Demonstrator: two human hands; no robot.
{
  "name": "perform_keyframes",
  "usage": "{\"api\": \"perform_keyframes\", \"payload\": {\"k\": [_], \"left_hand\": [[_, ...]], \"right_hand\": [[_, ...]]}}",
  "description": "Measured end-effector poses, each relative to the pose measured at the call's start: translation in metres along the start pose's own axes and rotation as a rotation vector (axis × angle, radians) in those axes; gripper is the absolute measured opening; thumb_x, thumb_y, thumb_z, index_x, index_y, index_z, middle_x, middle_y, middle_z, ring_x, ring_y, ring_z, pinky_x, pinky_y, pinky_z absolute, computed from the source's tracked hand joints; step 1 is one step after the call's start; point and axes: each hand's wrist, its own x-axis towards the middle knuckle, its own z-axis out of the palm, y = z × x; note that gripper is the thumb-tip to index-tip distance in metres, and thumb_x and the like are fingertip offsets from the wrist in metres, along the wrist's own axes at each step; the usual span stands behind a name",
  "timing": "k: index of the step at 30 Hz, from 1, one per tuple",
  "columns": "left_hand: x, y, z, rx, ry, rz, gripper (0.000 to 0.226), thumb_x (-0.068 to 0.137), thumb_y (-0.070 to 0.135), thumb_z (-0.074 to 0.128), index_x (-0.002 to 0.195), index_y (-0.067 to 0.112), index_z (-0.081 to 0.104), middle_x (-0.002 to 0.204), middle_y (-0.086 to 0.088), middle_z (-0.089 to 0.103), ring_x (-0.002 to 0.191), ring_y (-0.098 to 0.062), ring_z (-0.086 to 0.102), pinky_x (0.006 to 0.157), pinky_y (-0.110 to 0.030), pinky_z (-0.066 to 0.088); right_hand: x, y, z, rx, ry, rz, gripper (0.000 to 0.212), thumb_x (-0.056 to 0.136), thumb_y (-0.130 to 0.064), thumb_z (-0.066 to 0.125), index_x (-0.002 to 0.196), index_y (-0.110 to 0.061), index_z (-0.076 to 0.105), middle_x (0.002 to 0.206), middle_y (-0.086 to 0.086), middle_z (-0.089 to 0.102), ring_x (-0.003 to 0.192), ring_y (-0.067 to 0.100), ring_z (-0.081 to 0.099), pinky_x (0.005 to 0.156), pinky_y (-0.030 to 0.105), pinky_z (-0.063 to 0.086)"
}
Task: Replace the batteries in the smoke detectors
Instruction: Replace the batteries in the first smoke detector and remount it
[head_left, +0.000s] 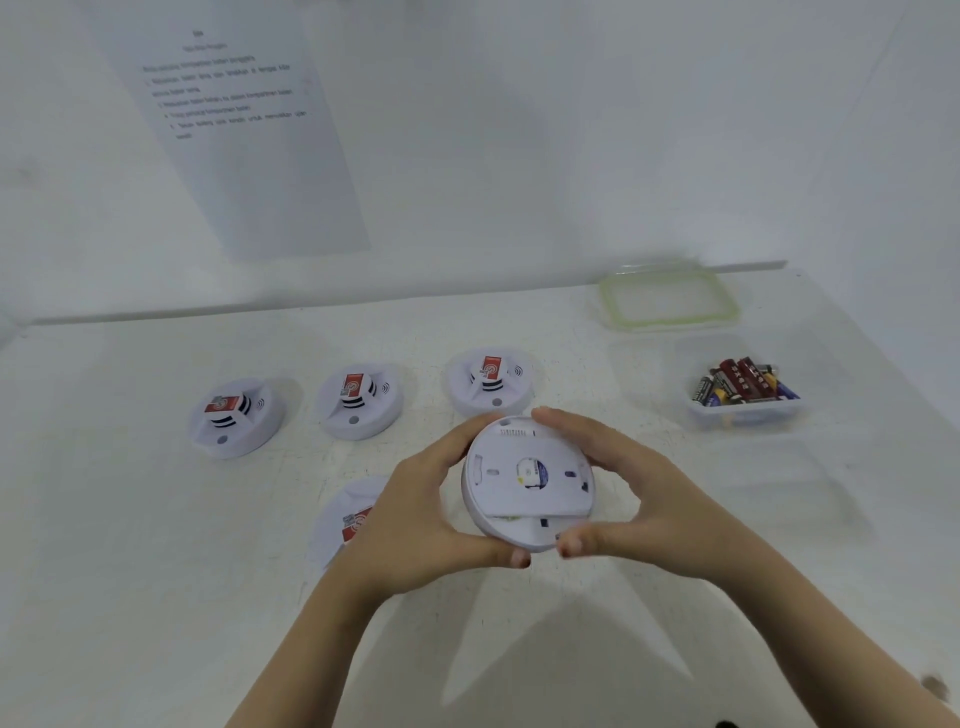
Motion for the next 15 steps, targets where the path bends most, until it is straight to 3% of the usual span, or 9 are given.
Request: {"api": "perform_keyframes", "payload": {"k": [3,5,8,15], "left_hand": [[-0.003,0.000,0.001,-0.027,-0.009,0.021,0.092,0.054,0.014,0.091,0.134,0.033,0.048,0.127,0.018,0.060,0.123,-0.004,0.052,0.094,-0.013,0.043],[-0.004,0.000,0.001,-0.034,-0.014,0.022,0.093,0.055,0.010,0.091,0.134,0.034,0.048,0.126,0.016,0.060,0.123,-0.005,0.052,0.093,-0.014,0.044],[-0.006,-0.004,0.001,-0.028,-0.031,-0.003,0.095,0.055,0.007,0.091,0.135,0.034,0.048,0.128,0.013,0.060,0.125,-0.008,0.052,0.099,-0.028,0.045],[-0.010,-0.015,-0.005,-0.002,-0.073,-0.035,0.097,0.052,0.006,0.093,0.136,0.030,0.049,0.128,0.014,0.060,0.125,-0.005,0.051,0.101,-0.029,0.044]], "right_hand": [[0.002,0.001,0.002,0.152,-0.019,0.016,0.070,0.073,-0.038,0.074,0.134,-0.045,0.043,0.144,-0.018,0.040,0.135,0.004,0.036,0.106,0.026,0.039],[0.003,0.001,0.006,0.236,-0.054,0.038,0.065,0.077,-0.022,0.076,0.134,-0.035,0.047,0.138,-0.008,0.050,0.127,0.011,0.048,0.096,0.029,0.047],[0.004,-0.001,0.011,0.337,-0.095,0.060,0.064,0.076,0.005,0.072,0.132,-0.020,0.051,0.130,-0.002,0.058,0.118,0.017,0.057,0.086,0.031,0.052],[0.008,-0.002,0.019,0.289,-0.123,0.128,0.062,0.069,-0.004,0.079,0.120,-0.031,0.060,0.129,-0.012,0.056,0.111,0.020,0.059,0.086,0.049,0.054]]}}
